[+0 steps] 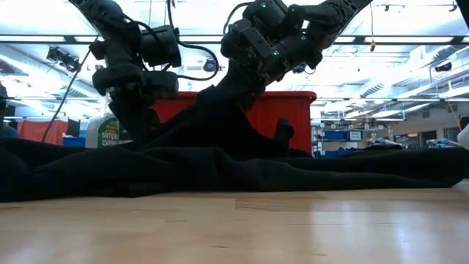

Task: Fold laundry
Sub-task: Fold the black shirt

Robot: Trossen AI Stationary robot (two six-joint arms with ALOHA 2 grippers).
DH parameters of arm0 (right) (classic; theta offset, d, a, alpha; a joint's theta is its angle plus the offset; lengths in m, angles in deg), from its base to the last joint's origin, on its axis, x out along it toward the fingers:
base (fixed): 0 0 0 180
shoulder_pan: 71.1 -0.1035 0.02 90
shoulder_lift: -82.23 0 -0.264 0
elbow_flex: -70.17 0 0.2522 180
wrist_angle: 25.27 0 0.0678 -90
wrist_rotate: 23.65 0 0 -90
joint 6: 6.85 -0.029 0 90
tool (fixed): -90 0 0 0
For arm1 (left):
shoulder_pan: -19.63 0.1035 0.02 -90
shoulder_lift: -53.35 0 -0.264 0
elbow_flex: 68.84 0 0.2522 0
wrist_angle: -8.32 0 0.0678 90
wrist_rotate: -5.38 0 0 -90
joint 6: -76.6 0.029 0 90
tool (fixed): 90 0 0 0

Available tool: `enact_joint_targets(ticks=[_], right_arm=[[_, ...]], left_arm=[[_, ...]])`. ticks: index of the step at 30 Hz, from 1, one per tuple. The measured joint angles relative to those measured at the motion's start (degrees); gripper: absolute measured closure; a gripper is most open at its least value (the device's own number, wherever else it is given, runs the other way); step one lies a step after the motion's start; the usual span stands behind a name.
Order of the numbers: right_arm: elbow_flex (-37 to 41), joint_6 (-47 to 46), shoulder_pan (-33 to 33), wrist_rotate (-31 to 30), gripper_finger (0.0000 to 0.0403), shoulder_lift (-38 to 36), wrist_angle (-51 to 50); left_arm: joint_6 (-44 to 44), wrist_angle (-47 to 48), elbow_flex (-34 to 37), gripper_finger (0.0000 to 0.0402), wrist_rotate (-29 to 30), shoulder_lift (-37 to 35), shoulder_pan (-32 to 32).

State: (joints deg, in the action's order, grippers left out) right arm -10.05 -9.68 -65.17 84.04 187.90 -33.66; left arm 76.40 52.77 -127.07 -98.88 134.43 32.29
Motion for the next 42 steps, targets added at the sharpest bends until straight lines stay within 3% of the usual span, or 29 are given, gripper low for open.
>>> enact_joint_targets(ticks=[3,8,12,15,20,25,28,30,36,42], right_arm=[[0.0,0.0,0.02,0.0,0.038,0.0,0.04],[0.0,0.0,0.0,0.0,0.0379,0.0,0.17],[0.0,0.02,0.02,0.0,0.0378,0.0,0.17],[0.0,-2.09,0.23,0.32,0.0369,-0.01,0.08],[0.02,-4.98,1.51,3.35,0.032,-1.22,-3.12],[0.01,-4.11,2.73,-2.19,0.0255,-3.91,-5.52],[0.02,-3.94,5.02,-7.06,0.0228,-7.66,-11.92],[0.0,-2.66,6.61,-9.54,0.0215,-10.39,-15.89],[-0.01,9.31,10.8,-9.37,0.02,-12.24,-22.17],[0.02,14.82,14.24,-7.73,0.0168,-10.69,-24.95]], left_arm=[[0.26,0.36,0.0,0.0293,-4.02,0.91,-0.13],[-1.36,2.81,0.0,0.0388,-5.62,3.32,-1.44],[-2.6,4.31,-0.55,0.0397,-5.7,3.22,-1.65],[-1.84,11.75,-3.11,0.0399,-5.01,1.97,-1.2],[0.34,21.83,-7.01,0.04,-2.6,-1.77,-1.38],[-3.64,24.59,-7.5,0.04,0.6,-6.1,-1.32],[-6.43,29.95,-7.5,0.0401,1.5,-9.65,-2.01],[-7.16,32.52,-7.41,0.0401,2.78,-12.06,-3.14],[-9.91,33.47,-7.43,0.0401,4.14,-16.52,-5.28],[-16.56,38.04,-7.43,0.0401,0.13,-17.6,-9.1]])
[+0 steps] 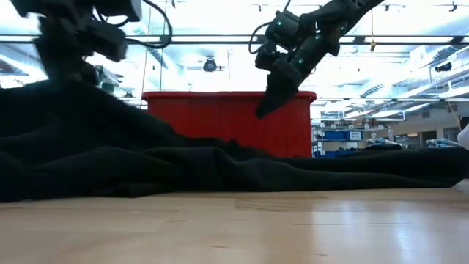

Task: Fold laundry
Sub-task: Fold the black shirt

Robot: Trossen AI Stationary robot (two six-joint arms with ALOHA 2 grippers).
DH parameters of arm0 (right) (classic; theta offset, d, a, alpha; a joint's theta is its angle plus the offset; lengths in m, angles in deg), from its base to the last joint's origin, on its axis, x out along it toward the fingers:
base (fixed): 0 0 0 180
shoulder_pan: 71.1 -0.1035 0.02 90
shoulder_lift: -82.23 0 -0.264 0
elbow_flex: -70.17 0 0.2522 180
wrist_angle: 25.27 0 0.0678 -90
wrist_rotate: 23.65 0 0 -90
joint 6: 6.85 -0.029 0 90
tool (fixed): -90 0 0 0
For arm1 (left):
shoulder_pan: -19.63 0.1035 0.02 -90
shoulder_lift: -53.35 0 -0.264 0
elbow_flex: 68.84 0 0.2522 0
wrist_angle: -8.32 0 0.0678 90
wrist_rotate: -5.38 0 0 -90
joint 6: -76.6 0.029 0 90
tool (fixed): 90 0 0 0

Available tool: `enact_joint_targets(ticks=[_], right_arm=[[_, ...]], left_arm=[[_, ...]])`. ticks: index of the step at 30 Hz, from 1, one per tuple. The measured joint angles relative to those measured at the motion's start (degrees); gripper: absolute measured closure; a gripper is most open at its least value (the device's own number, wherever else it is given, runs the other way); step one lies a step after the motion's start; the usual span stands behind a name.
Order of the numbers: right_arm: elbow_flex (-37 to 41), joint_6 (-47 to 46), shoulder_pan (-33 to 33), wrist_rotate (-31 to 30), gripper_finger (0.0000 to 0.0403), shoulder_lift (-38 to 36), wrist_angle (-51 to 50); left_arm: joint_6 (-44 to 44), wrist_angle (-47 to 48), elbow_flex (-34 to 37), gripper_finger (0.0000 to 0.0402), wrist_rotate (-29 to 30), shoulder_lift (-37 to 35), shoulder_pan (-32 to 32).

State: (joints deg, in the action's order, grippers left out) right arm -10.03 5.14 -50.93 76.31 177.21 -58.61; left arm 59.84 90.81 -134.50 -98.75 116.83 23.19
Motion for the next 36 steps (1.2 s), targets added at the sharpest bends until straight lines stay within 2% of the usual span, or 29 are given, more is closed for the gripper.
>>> enact_joint_targets(ticks=[6,11,15,19,28,32,36], right_arm=[[0.02,-2.3,3.37,2.24,0.0118,1.93,-0.6],[0.11,-1.64,6.2,1.92,0.0108,6.66,-0.27],[0.11,-1.31,6.22,-0.69,0.0123,9.53,1.25],[0.11,-1.32,4.93,-6.69,0.0147,10.69,0.27],[0.62,-0.95,-1.31,-17.59,0.019,10.89,-0.4],[2.25,-2.58,-3.76,-28.09,0.0196,10.89,-1.23],[3.4,-4.98,-4.03,-25.78,0.0201,10.89,-1.43]], left_arm=[[-5.81,6.36,0.0,0.0401,-4.15,-1.0,-6.83],[-7.39,7.38,0.0,0.0401,-5.07,-1.34,-10.0],[-9.77,7.22,0.0,0.0397,-4.58,-1.3,-10.8],[-11.67,6.95,0.0,0.0395,-3.54,-1.28,-11.14],[-12.66,5.91,0.0,0.0393,-0.42,-1.28,-11.2],[-12.76,5.33,0.0,0.0393,0.33,-1.28,-11.16],[-12.75,5.12,0.0,0.0393,0.53,-1.26,-11.16]])
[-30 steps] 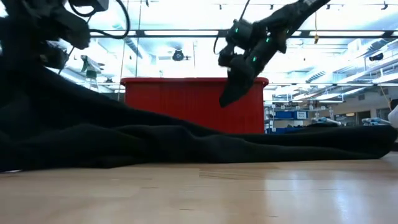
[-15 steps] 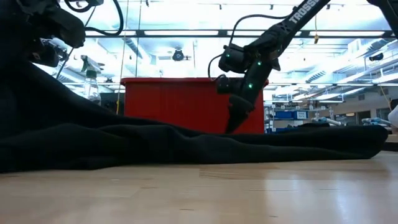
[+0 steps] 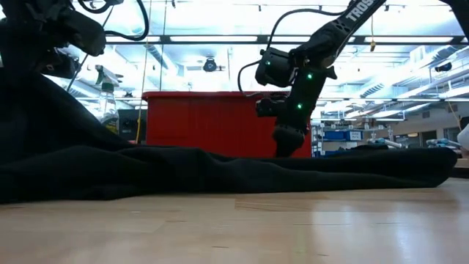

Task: Fold laundry
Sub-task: Fold the black shirt

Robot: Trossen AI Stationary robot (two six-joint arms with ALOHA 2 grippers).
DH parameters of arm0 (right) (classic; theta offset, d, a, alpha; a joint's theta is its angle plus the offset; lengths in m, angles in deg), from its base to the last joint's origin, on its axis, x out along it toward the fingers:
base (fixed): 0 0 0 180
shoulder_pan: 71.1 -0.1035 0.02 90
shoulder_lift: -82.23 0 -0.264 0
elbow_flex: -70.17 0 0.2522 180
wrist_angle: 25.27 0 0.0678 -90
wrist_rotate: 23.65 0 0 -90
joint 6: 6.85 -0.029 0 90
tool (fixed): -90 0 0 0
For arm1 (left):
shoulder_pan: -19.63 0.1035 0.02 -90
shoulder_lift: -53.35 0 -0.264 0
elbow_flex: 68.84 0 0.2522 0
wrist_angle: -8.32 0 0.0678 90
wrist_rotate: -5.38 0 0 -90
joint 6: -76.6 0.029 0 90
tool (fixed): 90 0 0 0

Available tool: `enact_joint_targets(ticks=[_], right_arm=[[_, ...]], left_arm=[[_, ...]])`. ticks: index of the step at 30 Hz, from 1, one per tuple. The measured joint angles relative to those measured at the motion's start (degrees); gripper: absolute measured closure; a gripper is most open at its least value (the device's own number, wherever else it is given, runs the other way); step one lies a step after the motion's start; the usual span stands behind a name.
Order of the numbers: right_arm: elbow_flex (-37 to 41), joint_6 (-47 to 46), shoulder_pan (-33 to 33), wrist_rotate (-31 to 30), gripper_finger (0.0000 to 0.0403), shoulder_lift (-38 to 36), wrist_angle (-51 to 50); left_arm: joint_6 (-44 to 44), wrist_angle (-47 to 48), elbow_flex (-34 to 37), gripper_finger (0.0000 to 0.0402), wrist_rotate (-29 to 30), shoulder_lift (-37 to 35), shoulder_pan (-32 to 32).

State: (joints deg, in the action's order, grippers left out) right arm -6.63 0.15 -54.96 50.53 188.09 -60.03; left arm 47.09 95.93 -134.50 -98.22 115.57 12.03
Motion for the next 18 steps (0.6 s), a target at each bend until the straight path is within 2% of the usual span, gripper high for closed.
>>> enact_joint_targets(ticks=[4,10,14,18], right_arm=[[1.15,-2.21,-0.05,-4.1,0.0211,0.0,1.17],[1.83,-2.31,0.17,-5.93,0.0247,0.0,2.11],[1.83,-2.21,0.15,-5.03,0.0301,0.0,2.09],[1.83,-2.28,0.2,-3.0,0.0384,0.0,2.09]], left_arm=[[0.0,-0.19,0.0,0.0393,0.22,-0.01,0.0],[-0.36,-0.44,0.0,0.0393,0.46,0.0,0.0],[-1.02,-0.42,0.0,0.0393,0.48,0.0,0.0],[-1.18,-0.41,0.0,0.0393,0.5,0.0,0.0]])
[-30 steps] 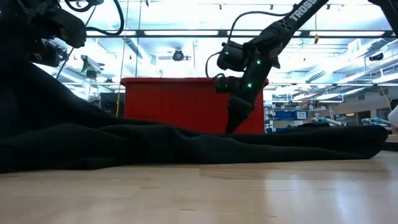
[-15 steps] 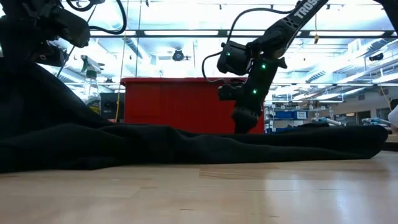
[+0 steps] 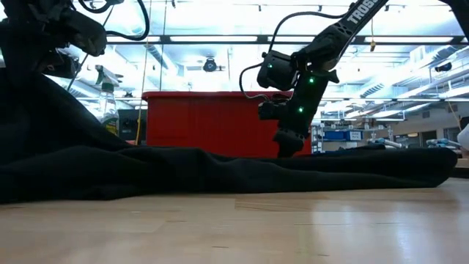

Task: Fold laundry
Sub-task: Fold the black shirt

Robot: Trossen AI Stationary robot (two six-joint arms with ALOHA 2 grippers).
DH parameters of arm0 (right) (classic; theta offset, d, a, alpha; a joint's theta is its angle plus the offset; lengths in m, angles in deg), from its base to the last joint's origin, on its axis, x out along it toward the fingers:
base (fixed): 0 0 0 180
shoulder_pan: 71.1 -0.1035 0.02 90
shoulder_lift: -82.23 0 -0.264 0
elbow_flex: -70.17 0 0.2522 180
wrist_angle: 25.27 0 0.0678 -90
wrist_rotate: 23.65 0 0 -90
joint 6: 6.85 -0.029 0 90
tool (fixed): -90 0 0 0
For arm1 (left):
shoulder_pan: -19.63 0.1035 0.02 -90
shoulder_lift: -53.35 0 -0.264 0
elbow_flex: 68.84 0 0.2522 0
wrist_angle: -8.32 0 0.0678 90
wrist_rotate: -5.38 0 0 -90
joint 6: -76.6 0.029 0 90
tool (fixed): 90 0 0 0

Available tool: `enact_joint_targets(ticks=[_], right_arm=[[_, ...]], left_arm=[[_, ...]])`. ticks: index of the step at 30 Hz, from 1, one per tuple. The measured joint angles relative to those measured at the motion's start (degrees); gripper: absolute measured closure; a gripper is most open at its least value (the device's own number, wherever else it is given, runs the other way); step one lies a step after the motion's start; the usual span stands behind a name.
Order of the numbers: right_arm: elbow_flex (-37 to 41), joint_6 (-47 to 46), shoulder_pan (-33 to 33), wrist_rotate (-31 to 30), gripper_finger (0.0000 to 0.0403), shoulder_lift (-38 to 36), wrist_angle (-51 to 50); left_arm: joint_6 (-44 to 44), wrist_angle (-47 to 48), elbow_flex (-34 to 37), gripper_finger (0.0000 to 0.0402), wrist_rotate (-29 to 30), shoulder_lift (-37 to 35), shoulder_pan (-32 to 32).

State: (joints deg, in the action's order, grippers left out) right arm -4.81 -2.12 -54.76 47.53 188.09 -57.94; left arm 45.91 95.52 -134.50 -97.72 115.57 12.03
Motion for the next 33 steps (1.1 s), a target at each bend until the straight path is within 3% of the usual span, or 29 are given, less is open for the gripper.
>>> enact_joint_targets(ticks=[3,7,11,15,24,33], right_arm=[[-1.25,0.15,0.18,0.58,0.039,-0.04,-3.42],[-6.28,1.99,0.33,0.74,0.0396,-3.08,-15.17],[-11.75,5.75,0.31,-0.31,0.0396,-10.89,-22.73],[-16.9,9.55,0.33,2.37,0.0396,-20.79,-24.83],[-24.7,8.49,2.35,20.32,0.0396,-38.25,-22.22],[-30.55,1.34,2.28,27.85,0.0396,-49.68,-7.99]], left_arm=[[-0.02,0.02,0.0,0.0393,0.0,0.02,0.0],[-0.41,1.11,0.0,0.0393,0.84,-0.71,0.0],[-2.49,4.68,-1.93,0.0398,7.43,-3.8,0.0],[-4.31,7.11,-10.38,0.0399,16.83,-7.28,0.0],[7.8,0.48,-34.29,0.04,25.39,-9.09,0.07],[13.91,-14.49,-47.77,0.0392,30.01,-8.98,0.07]])
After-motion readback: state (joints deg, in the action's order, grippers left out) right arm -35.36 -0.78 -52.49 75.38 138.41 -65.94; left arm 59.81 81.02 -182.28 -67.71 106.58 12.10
